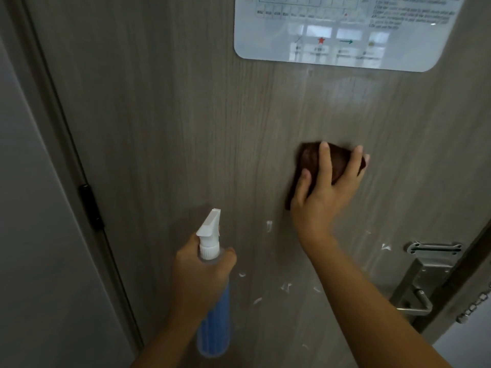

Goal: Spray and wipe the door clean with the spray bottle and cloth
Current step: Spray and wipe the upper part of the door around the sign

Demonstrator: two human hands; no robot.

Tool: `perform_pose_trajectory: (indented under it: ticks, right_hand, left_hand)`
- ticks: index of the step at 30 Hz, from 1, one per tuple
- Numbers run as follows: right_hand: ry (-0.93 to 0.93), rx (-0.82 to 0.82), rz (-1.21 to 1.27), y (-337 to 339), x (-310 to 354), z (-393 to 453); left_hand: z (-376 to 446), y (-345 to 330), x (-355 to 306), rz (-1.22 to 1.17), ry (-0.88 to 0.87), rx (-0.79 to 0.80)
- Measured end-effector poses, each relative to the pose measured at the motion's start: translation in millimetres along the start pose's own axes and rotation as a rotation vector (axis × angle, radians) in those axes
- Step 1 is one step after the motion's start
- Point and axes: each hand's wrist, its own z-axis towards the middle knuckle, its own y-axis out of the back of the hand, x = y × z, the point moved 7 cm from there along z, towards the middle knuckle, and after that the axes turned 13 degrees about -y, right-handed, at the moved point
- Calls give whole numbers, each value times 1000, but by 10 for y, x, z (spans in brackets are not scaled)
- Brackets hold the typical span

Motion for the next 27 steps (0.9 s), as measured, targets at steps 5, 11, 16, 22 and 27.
perform_pose_trajectory:
  ticks: [5, 11, 16, 22, 27]
  right_hand:
    - [143, 14, 2, -296, 610, -150]
    - [364, 108, -34, -585, 958, -704]
    - [514, 215, -68, -758, 893, -1454]
    - [588, 292, -61, -758, 855, -1640]
    - [289, 193, 4, -650, 986, -1025]
  left_hand:
    - [57, 174, 83, -1, 50, -64]
    - [147, 412, 174, -3, 68, -139]
    - [142, 719, 280, 37, 70, -180]
    - [138, 1025, 336, 108, 77, -187]
    - [141, 1157, 314, 79, 46, -200]
